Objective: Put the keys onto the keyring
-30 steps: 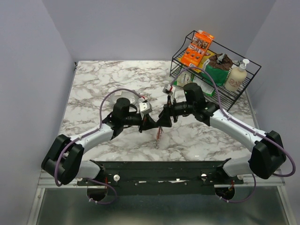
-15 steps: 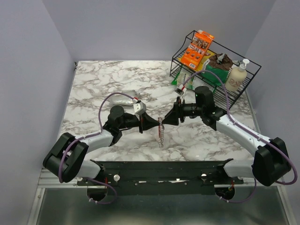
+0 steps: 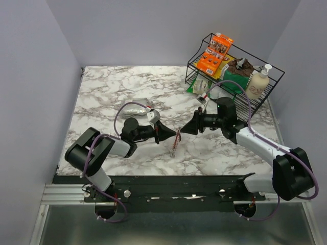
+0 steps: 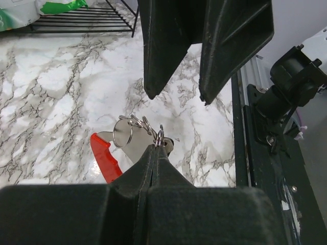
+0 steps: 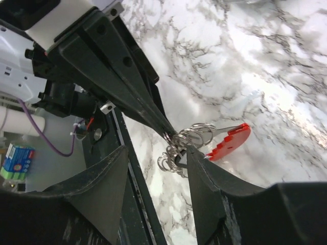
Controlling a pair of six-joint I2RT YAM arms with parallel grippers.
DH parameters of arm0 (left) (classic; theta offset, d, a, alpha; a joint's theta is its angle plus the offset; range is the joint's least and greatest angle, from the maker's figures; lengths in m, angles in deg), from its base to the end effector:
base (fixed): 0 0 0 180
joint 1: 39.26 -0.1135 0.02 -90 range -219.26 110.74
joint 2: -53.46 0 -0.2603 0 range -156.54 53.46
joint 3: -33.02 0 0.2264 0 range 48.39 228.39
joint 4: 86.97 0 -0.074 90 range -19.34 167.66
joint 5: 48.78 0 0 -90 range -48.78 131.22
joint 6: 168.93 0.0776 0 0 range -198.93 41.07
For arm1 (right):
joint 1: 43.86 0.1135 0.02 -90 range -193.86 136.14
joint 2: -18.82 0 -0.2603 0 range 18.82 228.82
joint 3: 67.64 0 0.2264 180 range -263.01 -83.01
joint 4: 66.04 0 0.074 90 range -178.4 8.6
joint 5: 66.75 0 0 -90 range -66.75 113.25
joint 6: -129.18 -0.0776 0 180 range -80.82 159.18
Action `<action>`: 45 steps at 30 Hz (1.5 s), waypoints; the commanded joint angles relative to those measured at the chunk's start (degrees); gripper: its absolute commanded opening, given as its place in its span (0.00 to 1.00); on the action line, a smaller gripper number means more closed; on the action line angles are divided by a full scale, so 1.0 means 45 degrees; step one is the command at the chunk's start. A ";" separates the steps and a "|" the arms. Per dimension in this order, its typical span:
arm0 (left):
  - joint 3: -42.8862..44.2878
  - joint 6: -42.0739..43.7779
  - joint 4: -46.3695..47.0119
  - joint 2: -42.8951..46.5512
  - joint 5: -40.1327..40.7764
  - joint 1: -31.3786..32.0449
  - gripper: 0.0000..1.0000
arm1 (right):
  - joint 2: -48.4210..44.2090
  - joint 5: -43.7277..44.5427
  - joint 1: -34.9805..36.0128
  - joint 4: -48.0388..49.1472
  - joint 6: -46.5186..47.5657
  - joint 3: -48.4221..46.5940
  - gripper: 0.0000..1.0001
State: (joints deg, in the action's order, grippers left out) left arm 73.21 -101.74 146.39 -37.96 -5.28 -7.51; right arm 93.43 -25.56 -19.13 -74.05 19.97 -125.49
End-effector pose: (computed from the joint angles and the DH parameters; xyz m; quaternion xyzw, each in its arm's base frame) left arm 0.2217 -0.2034 0.2019 0.3331 0.6134 -0.5467 0.4625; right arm 0.2311 0.1707 0.2468 -0.2594 0.7554 0.5064 0.3250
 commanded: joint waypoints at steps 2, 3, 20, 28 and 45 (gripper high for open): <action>0.0109 -0.1551 0.3552 -0.1888 0.0314 0.0054 0.00 | 0.0646 -0.0381 -0.0456 0.1588 -0.0772 0.0377 0.57; 0.0168 -0.1707 0.4077 -0.2105 0.0314 0.0054 0.00 | 0.0802 -0.0421 -0.0457 0.1666 -0.0791 0.0397 0.57; 0.0481 -0.2372 0.5566 -0.3552 0.0353 0.0015 0.00 | 0.1252 -0.0148 -0.0632 0.1725 -0.0694 0.1060 0.56; 0.0383 -0.2530 0.6172 -0.3592 0.0197 -0.0004 0.00 | 0.1837 0.0047 -0.0632 0.1686 -0.0694 0.1236 0.51; 0.0422 -0.2490 0.6192 -0.3064 -0.0545 -0.0004 0.00 | 0.3048 -0.0907 -0.0633 0.4808 -0.1807 0.2310 0.43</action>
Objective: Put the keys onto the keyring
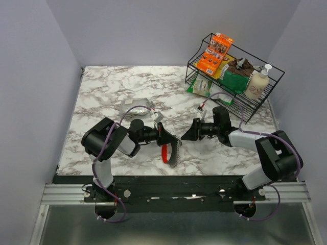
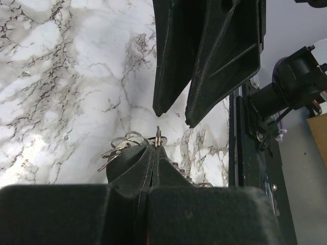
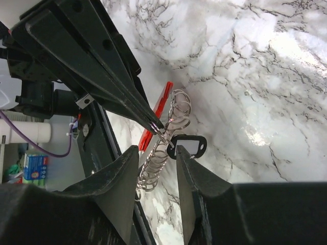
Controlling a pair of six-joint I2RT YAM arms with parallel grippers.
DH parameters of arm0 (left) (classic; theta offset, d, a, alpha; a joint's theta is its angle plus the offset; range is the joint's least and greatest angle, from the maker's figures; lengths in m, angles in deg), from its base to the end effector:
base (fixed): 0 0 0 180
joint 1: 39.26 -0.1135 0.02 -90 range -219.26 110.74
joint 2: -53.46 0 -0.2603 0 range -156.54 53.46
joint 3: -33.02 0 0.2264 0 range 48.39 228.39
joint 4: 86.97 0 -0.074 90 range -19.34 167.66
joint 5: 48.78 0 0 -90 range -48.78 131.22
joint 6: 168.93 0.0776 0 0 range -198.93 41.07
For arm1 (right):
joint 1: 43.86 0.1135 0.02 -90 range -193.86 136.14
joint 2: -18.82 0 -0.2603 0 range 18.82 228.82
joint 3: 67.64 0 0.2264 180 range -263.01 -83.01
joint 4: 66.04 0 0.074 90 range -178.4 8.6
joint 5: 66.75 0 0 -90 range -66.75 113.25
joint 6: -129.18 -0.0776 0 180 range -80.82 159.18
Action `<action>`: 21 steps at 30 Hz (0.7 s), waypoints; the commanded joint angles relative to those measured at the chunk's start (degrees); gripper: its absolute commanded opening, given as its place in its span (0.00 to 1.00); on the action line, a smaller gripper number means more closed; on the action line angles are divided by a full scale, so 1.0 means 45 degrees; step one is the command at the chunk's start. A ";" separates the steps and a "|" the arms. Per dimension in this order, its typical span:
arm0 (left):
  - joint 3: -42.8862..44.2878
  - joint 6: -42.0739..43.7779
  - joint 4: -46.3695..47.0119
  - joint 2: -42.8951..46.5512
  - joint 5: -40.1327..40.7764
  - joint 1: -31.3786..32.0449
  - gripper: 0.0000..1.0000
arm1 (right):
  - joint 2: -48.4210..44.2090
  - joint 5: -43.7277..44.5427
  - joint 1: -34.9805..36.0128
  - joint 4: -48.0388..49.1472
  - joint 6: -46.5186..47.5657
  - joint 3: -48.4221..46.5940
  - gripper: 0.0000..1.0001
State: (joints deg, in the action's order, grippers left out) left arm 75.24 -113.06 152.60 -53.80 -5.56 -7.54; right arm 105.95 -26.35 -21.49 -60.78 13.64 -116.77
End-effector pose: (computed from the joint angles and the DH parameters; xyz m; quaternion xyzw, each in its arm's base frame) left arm 0.2419 -0.2160 0.1447 0.2527 0.6847 -0.5821 0.3585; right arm 0.2456 0.1650 0.1669 -0.1789 0.8020 0.5131 0.2480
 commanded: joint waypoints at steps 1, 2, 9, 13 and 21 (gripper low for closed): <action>-0.0029 0.0026 0.4812 0.0477 -0.0502 0.0001 0.00 | 0.0305 -0.0773 -0.0108 0.2346 -0.0515 0.0431 0.43; -0.0029 0.0026 0.4793 0.0516 -0.0560 0.0001 0.00 | 0.0344 -0.0832 -0.0108 0.2641 -0.0729 0.0586 0.42; 0.0010 -0.0033 0.4812 0.0653 -0.0834 0.0001 0.00 | 0.0949 -0.1300 -0.0127 0.3972 -0.1199 0.0685 0.40; 0.0010 -0.0072 0.4812 0.0731 -0.0931 0.0001 0.00 | 0.1028 -0.1281 -0.0147 0.4050 -0.1102 0.0783 0.39; -0.0069 -0.0013 0.4812 0.0945 -0.0951 0.0001 0.00 | 0.1028 -0.1769 -0.0225 0.4752 -0.1297 0.1173 0.36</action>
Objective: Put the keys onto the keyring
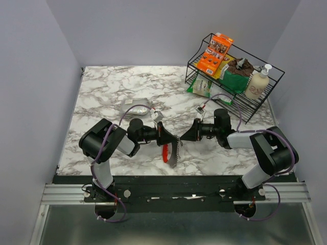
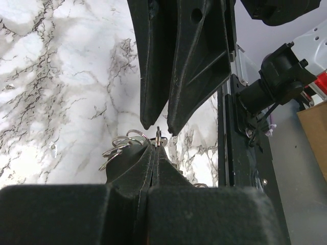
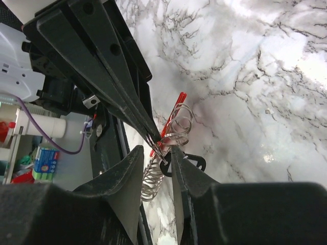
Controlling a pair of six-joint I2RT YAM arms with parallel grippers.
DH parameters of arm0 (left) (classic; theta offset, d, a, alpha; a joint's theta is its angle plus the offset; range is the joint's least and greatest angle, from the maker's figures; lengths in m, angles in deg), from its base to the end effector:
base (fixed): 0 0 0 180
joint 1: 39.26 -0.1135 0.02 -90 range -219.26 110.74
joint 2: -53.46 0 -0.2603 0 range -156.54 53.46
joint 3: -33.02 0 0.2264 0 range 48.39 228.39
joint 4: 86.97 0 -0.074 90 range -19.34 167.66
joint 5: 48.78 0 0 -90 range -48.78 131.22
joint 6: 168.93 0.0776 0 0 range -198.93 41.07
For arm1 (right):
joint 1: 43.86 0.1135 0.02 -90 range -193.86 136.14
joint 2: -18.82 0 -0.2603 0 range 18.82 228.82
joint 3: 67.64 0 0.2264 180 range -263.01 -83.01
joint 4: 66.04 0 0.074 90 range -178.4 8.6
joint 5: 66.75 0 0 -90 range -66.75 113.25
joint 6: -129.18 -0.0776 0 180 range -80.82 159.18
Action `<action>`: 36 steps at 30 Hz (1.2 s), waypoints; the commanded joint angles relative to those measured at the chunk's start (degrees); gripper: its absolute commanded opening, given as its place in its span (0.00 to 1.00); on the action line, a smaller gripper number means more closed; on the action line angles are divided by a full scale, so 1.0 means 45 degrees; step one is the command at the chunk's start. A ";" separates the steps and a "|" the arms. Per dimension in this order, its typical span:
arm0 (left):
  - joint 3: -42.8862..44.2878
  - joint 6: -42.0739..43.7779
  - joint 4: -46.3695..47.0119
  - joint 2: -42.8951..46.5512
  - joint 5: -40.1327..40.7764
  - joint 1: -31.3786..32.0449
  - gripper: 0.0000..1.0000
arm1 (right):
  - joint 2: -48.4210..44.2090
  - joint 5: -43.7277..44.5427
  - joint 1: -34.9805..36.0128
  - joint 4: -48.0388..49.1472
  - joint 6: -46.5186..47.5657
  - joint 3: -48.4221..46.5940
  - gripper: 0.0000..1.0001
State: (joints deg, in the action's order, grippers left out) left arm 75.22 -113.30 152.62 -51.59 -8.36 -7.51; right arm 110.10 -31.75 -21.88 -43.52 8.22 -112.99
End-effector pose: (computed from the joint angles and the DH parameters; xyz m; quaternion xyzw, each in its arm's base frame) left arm 0.2368 -0.2160 0.1563 0.2728 0.6664 -0.5955 0.3562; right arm 0.2470 0.1683 0.1640 -0.1947 0.7590 0.5625 0.2638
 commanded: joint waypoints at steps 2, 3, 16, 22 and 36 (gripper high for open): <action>-0.0064 0.0059 0.4807 0.0455 -0.0368 0.0015 0.00 | 0.0085 -0.0648 -0.0138 0.1189 -0.0209 0.0411 0.36; -0.0064 0.0040 0.4807 0.0474 -0.0368 0.0015 0.00 | 0.0066 -0.0706 -0.0138 0.1267 -0.0248 0.0470 0.35; -0.0122 -0.0018 0.4807 0.0670 -0.0408 0.0015 0.00 | 0.0320 -0.1117 -0.0138 0.2243 -0.0893 0.0567 0.16; -0.0181 -0.0018 0.4807 0.0807 -0.0388 0.0015 0.00 | 0.0398 -0.1214 -0.0157 0.2322 -0.0952 0.0646 0.08; -0.0239 0.0060 0.4807 0.1197 -0.0524 0.0015 0.00 | 0.0710 -0.1215 -0.0138 0.2303 -0.0874 0.0822 0.01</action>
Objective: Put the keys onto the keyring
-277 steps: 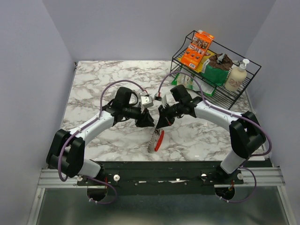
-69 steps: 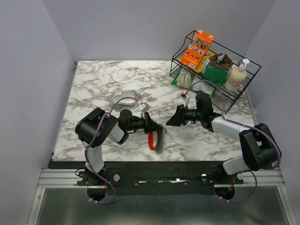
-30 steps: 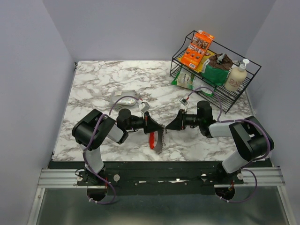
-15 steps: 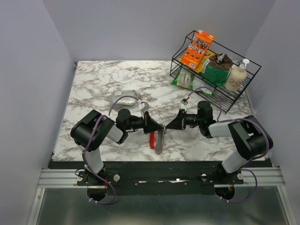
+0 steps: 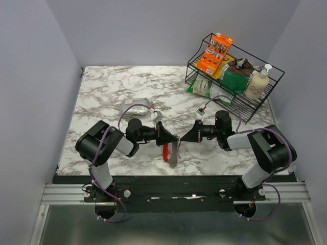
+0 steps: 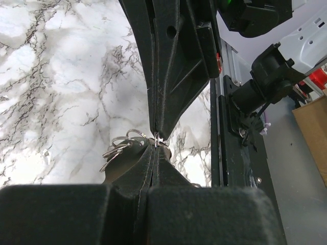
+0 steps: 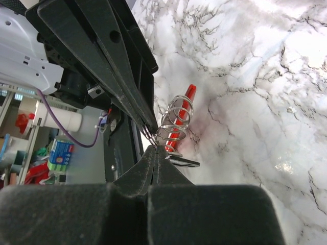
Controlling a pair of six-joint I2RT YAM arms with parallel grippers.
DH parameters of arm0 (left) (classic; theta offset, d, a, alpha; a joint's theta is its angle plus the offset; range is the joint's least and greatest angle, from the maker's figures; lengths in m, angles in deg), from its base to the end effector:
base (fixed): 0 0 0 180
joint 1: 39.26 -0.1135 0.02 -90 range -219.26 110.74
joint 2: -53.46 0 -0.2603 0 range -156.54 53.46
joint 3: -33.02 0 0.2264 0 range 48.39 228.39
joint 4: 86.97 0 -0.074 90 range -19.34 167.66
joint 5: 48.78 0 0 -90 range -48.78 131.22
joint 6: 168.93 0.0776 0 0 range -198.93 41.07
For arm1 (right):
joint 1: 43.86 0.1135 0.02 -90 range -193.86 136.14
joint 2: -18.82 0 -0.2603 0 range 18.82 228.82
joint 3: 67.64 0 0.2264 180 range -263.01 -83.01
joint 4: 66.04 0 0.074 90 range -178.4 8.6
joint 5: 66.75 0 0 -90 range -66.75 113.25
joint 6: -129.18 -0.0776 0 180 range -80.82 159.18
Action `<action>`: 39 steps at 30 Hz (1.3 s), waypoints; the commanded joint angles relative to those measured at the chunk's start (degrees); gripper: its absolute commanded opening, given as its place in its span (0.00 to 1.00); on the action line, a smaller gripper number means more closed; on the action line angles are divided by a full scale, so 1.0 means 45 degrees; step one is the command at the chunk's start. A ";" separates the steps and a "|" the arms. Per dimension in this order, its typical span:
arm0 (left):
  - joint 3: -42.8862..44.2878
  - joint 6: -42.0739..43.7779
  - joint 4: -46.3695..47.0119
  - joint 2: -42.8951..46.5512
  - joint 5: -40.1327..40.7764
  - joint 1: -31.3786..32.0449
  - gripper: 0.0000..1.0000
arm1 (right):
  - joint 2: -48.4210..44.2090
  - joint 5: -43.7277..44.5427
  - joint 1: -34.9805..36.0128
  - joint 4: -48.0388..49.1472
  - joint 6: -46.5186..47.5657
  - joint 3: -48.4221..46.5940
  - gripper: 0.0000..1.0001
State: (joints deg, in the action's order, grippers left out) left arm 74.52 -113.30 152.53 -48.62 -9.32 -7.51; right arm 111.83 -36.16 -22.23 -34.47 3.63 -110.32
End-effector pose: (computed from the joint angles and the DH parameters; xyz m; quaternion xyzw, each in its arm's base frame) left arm 0.2312 -0.2135 0.1685 0.2842 0.6521 -0.6009 0.3646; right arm 0.2409 0.1674 0.1627 -0.2009 0.7358 0.5958 0.2514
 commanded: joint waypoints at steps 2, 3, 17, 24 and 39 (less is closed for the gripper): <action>-0.0104 0.0060 0.4846 0.0634 -0.0350 0.0015 0.00 | 0.0385 -0.0253 -0.0060 0.0312 0.0146 0.0229 0.00; -0.0084 0.0060 0.4846 0.0692 -0.0427 0.0035 0.00 | 0.0405 -0.0253 -0.0060 0.0312 0.0146 0.0229 0.00; 0.0228 -0.0058 0.4846 0.0791 -0.0545 0.0191 0.00 | 0.0620 -0.0799 -0.0060 0.0838 -0.0068 0.0307 0.01; 0.0346 -0.0038 0.4846 0.0751 -0.0565 0.0386 0.00 | 0.0951 -0.0917 -0.0060 0.1268 -0.0361 0.0385 0.01; 0.0346 0.0021 0.4866 0.0927 -0.0350 0.0445 0.00 | 0.0836 -0.0917 -0.0060 0.1327 -0.0284 0.0659 0.08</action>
State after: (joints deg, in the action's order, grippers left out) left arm 74.63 -113.30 151.66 -46.81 -10.46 -6.12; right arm 115.46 -39.55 -22.49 -28.74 1.22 -108.53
